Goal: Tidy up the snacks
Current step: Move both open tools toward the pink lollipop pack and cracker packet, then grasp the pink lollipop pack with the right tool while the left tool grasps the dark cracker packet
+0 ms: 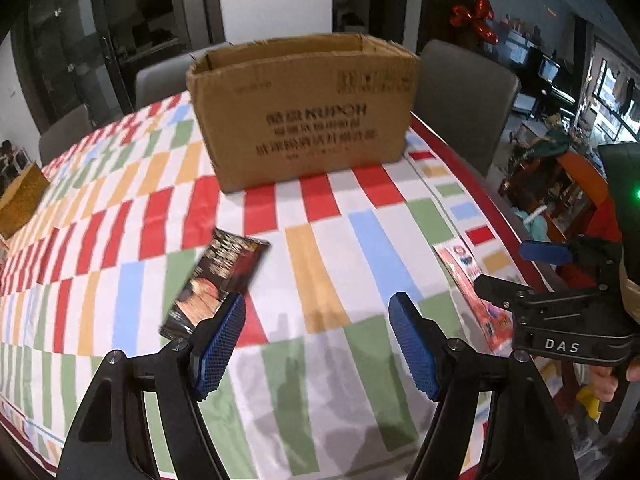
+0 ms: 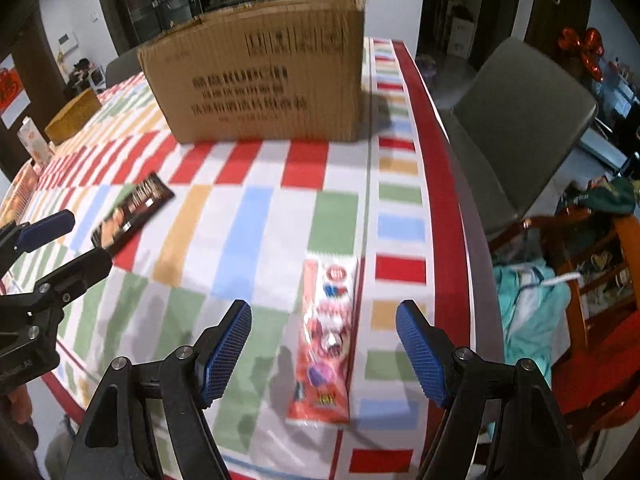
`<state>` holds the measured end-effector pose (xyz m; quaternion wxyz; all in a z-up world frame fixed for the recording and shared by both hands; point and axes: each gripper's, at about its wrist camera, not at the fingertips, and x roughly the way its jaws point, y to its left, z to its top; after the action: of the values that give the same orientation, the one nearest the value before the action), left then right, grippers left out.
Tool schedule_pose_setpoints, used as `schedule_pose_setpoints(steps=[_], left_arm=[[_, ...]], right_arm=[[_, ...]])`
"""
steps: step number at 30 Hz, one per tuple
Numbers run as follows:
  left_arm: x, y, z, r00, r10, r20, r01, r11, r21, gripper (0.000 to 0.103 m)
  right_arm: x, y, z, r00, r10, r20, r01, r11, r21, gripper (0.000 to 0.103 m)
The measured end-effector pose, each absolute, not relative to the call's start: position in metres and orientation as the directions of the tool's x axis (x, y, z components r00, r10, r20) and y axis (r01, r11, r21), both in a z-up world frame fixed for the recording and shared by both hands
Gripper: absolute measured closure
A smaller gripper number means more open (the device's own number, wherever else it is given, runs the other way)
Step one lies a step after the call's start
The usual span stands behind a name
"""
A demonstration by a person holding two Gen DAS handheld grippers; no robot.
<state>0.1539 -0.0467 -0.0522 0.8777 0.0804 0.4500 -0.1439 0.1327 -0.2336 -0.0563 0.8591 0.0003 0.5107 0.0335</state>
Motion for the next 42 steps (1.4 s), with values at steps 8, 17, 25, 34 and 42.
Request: schedule_pose_setpoints(steps=[8, 17, 25, 34, 42], left_arm=[[0.148, -0.054, -0.071, 0.527, -0.151, -0.836, 0.329, 0.944, 0.037, 0.029], [0.151, -0.053, -0.085, 0.492, -0.155, -0.856, 0.319, 0.948, 0.012, 0.029], [0.155, -0.045, -0.089, 0.485, -0.161, -0.859, 0.306, 0.952, -0.005, 0.030], [0.165, -0.023, -0.083, 0.526, -0.161, -0.835, 0.318, 0.948, 0.017, 0.030], [0.191, 0.004, -0.083, 0.547, -0.150, -0.824, 0.332, 0.942, 0.048, 0.030]], right_arm=[[0.119, -0.236, -0.084, 0.398, 0.083, -0.913, -0.057, 0.996, 0.065, 0.045], [0.121, -0.234, -0.096, 0.384, 0.059, -0.921, -0.057, 0.998, 0.040, 0.059], [0.125, -0.225, -0.091, 0.408, 0.069, -0.910, -0.091, 0.995, 0.034, 0.071], [0.140, -0.198, -0.071, 0.452, 0.118, -0.884, -0.140, 0.988, 0.061, 0.071], [0.163, -0.161, -0.065, 0.463, 0.168, -0.870, -0.188, 0.978, 0.089, 0.071]])
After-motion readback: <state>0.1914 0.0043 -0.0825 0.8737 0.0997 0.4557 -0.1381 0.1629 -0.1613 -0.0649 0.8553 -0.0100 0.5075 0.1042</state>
